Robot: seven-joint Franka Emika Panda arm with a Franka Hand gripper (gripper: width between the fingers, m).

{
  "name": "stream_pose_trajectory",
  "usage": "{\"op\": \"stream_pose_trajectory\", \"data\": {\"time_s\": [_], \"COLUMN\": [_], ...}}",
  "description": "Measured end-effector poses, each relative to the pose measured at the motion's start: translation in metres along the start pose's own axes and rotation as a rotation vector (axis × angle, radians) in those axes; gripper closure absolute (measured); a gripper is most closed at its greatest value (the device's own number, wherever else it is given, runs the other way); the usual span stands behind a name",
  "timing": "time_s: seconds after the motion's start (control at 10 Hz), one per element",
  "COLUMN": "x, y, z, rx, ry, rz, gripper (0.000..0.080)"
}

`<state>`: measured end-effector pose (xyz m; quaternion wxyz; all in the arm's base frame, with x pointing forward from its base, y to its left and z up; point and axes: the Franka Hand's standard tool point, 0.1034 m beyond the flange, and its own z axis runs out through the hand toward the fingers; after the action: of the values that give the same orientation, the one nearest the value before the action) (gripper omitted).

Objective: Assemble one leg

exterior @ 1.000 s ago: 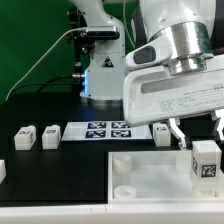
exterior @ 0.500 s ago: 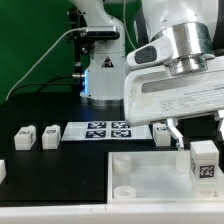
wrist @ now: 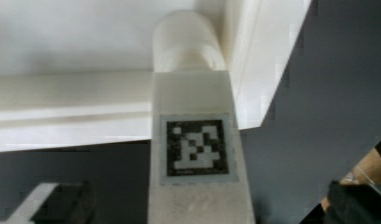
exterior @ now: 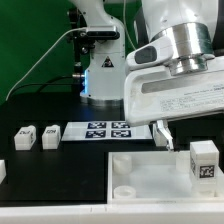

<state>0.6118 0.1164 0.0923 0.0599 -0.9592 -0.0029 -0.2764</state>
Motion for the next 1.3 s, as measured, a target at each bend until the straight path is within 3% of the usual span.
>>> {"op": "stream_pose_trajectory", "data": {"time_s": [0.5, 0.7, 0.8, 1.3], "x": [-0.002, 0.014, 0.01, 0.01], "y": [0.001, 0.002, 0.0, 0.0], "z": [0.0, -0.015, -0.017, -0.017], "rx": [0.002, 0.007, 0.012, 0.012], "ry": [-0.039, -0.074, -0.138, -0.138], "rz": [0.003, 0.009, 0.014, 0.014], "gripper": [0.0151, 0.0151, 0.0151, 0.0151]}}
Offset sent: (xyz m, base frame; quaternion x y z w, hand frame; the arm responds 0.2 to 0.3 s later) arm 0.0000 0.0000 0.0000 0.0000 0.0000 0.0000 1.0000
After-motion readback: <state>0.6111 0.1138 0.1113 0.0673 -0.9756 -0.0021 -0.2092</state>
